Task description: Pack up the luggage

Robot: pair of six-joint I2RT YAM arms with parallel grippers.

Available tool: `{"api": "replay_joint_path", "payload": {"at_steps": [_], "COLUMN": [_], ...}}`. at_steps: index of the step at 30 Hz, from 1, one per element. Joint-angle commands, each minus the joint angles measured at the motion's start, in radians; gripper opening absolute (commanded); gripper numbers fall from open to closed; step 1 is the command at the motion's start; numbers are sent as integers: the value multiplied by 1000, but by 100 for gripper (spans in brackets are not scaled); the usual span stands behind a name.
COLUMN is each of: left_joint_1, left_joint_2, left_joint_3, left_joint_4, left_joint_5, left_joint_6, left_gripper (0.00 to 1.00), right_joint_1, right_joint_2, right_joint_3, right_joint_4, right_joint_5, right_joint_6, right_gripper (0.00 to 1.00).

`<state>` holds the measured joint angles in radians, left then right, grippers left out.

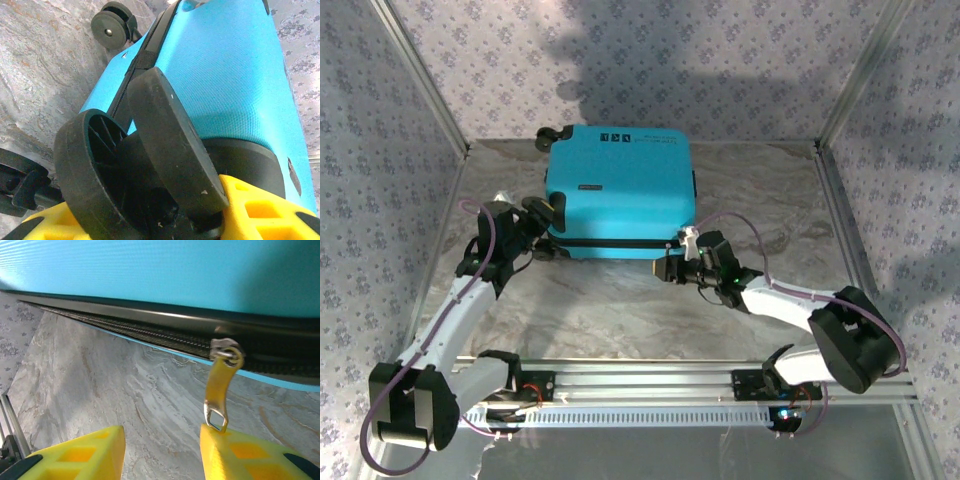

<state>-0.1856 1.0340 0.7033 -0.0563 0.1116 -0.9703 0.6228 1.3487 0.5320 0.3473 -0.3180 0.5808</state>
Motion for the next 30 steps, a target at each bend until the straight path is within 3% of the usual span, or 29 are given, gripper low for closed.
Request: {"api": "replay_joint_path", "payload": {"at_steps": [1, 16, 30], "left_joint_1": [-49, -49, -49], "left_joint_2": [-23, -3, -5], "left_joint_3": [21, 27, 32], "left_joint_4": [-86, -78, -86], "left_joint_5": [91, 96, 95], "left_joint_6": [269, 267, 273], "left_gripper": [0, 0, 0], "right_joint_1": [-27, -91, -93], "right_joint_2": [16, 43, 87], "right_joint_3": [-2, -3, 27], "right_joint_4": [25, 50, 99], "right_joint_5": [33, -26, -77], "right_joint_6": [19, 8, 18], "right_gripper": [45, 45, 44]}}
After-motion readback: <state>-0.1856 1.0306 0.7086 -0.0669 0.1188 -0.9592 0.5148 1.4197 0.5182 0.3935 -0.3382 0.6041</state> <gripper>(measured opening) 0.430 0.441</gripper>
